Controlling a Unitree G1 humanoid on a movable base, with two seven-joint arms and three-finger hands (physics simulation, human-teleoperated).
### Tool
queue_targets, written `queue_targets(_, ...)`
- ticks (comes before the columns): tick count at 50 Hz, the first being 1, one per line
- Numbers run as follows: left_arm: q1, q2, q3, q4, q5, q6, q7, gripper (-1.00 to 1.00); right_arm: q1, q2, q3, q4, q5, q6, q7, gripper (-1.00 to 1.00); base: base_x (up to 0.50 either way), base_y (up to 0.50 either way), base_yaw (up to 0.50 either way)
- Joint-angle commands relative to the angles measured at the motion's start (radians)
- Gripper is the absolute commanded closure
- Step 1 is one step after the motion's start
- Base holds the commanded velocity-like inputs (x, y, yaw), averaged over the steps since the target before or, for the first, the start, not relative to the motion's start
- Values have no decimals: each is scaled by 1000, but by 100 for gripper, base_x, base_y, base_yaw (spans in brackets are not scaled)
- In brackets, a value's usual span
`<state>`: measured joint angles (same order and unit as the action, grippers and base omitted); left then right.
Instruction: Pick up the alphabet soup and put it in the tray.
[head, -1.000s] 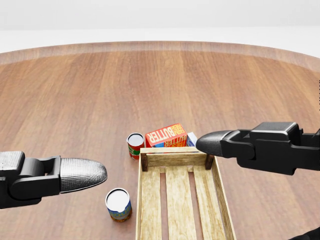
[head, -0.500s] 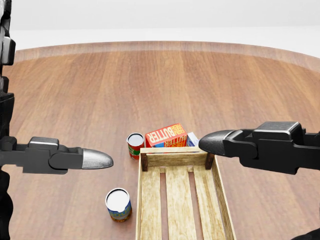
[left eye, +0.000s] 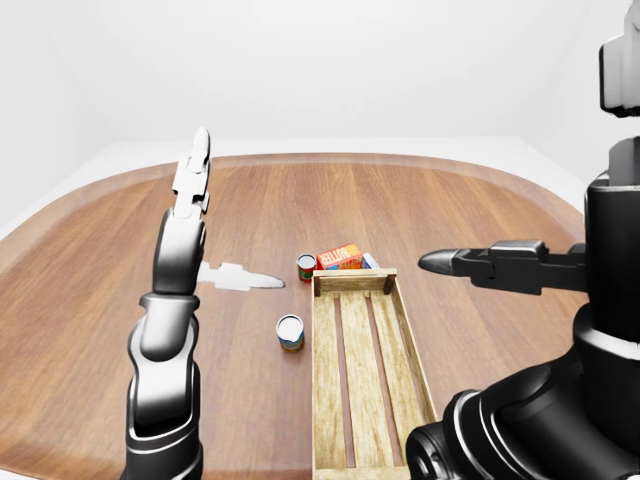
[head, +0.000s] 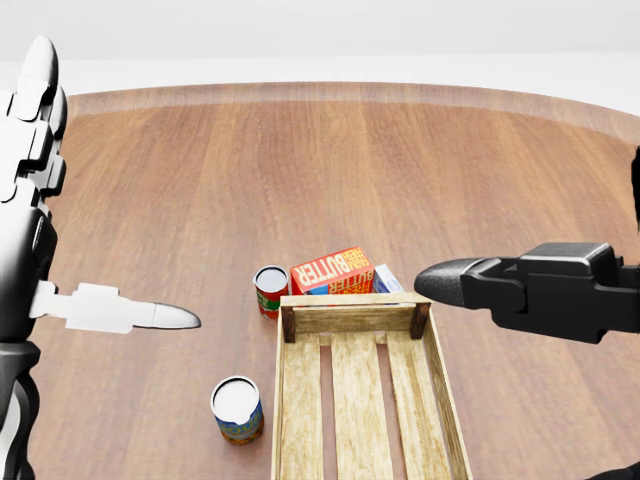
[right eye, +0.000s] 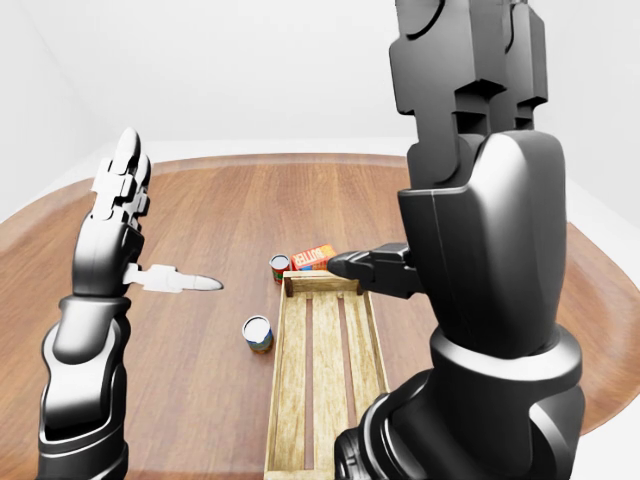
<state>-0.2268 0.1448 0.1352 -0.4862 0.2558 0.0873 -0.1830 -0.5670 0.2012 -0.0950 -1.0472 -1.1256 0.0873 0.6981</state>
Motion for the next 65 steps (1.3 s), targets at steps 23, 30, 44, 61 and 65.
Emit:
queue_targets(23,19,9,-9,316,-41,0,-43,-100,187,-219,53,0,-147,0,0,-100,0,0,0)
queue_targets(30,17,16,-19,427,-9,0,-80,-100,193,-224,63,0,-139,0,0,-100,0,0,0)
queue_targets(44,-17,47,-26,712,9,0,-170,-100,189,-231,56,0,-127,0,0,-100,0,0,0)
queue_targets(61,-126,78,-29,988,30,-101,-144,-100,193,-223,53,0,-124,0,0,-100,0,0,0)
queue_targets(65,-129,86,-28,1035,26,-139,-144,-100,195,-222,55,0,-124,0,0,-100,0,0,0)
